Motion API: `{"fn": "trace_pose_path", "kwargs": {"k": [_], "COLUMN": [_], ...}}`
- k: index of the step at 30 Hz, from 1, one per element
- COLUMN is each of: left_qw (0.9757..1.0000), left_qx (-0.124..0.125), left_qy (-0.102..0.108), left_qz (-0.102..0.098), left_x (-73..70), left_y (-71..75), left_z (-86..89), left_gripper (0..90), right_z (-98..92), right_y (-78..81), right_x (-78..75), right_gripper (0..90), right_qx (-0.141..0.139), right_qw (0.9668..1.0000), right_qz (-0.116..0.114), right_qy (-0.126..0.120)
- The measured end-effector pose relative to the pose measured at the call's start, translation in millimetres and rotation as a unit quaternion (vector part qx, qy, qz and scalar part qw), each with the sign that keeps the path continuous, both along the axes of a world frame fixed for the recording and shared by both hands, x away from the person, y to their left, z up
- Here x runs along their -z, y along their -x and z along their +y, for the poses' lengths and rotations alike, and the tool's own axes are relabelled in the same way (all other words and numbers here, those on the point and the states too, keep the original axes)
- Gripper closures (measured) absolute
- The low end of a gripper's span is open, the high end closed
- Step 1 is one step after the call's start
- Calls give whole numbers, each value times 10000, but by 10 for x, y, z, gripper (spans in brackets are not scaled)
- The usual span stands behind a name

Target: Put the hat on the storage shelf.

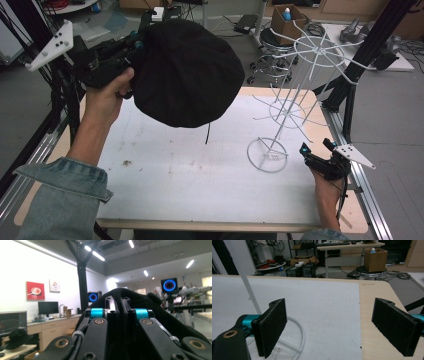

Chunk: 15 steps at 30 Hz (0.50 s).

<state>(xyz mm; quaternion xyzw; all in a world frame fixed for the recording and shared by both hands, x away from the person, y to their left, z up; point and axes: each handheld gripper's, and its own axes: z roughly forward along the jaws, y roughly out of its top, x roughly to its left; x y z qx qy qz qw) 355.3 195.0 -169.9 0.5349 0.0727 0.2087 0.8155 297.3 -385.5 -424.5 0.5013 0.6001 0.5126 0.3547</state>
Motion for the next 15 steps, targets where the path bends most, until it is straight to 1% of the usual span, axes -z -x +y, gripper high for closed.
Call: {"fn": "trace_pose_path", "kwargs": {"k": [2,3,4,6,9,15], "left_qw": [10000,9999,9999,9998,9995,9992], "left_qx": [60,84,84,110,130,215], "left_qy": [65,140,140,180,274,341], "left_qz": [14,5,5,-10,-38,-6], "left_x": [-76,-136,-136,-215,-295,-492], "left_y": [-31,-47,-47,-68,-88,-168], "left_z": [-10,-23,-23,-39,-67,-200], "left_gripper": [858,858,858,858,858,857], "right_z": [1,-1,-3,-4,-3,-2], "right_y": [2,2,2,2,0,-3], "right_x": [-1,-2,-2,-2,0,1], "right_gripper": [121,121,121,121,121,121], "right_qx": [-4,-9,-11,-9,-3,-3], "right_qw": [10000,10000,10000,10000,10000,10000], "right_qz": [4,1,1,6,27,27], "right_qy": [-2,4,9,15,11,7]}}
